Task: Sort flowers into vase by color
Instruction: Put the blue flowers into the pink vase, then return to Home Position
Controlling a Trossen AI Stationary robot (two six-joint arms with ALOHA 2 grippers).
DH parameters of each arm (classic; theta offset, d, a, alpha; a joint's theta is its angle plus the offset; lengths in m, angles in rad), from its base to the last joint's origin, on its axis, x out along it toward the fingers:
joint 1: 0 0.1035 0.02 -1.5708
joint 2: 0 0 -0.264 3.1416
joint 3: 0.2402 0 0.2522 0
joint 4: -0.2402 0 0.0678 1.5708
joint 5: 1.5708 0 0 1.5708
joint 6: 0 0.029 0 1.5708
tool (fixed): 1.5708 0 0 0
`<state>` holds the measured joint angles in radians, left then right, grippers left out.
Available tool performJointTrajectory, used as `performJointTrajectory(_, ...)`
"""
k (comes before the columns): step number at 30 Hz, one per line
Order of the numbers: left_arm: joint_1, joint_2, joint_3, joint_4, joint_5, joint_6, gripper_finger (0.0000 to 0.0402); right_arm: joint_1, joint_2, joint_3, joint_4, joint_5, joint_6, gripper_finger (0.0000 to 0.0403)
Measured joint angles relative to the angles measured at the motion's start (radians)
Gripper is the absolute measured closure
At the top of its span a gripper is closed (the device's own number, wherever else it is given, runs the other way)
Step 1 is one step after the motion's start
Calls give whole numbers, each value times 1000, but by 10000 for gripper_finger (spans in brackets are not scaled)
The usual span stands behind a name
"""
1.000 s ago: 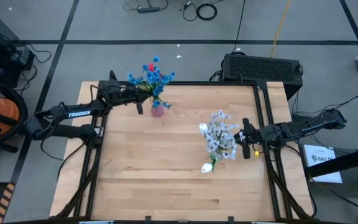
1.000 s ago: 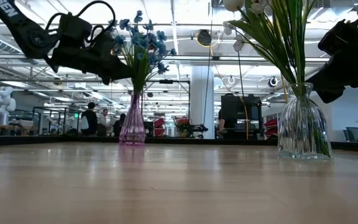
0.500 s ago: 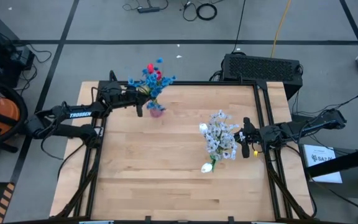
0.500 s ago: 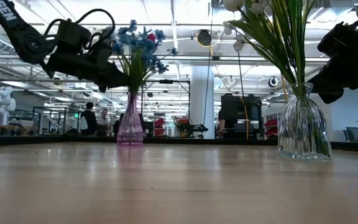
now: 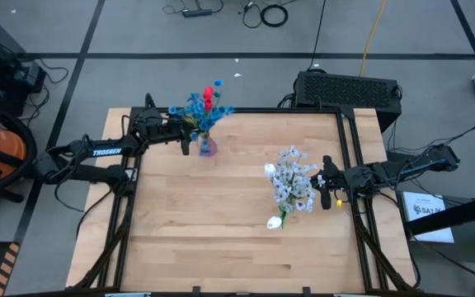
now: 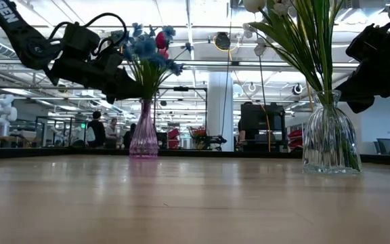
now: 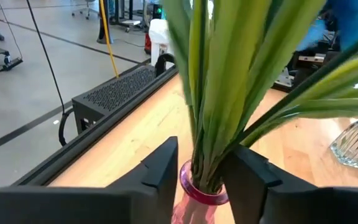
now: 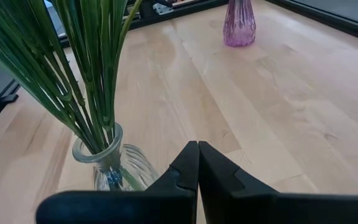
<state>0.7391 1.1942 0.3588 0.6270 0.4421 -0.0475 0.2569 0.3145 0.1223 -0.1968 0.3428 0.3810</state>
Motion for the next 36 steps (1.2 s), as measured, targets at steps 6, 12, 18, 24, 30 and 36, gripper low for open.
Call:
performJointTrajectory(6, 0, -31, 0, -62, 0, 1, 257, 0, 0, 0, 0, 0, 26, 403)
performJointTrajectory(12, 1, -146, 0, -211, 0, 33, 255, 0, 0, 0, 0, 0, 27, 403)
performJointTrajectory(18, 1, -293, 0, -336, 0, 32, 255, 0, 0, 0, -6, 0, 18, 403)
performJointTrajectory(24, -75, -384, 0, -462, -1, 27, 257, 0, 0, 0, -9, 1, 19, 403)
performJointTrajectory(30, -290, -390, 0, -459, -136, 28, 258, 0, 0, 0, -9, 3, 19, 403)
performJointTrajectory(36, -475, -390, 0, -455, -296, 28, 258, 0, 0, 0, -10, 2, 7, 403)
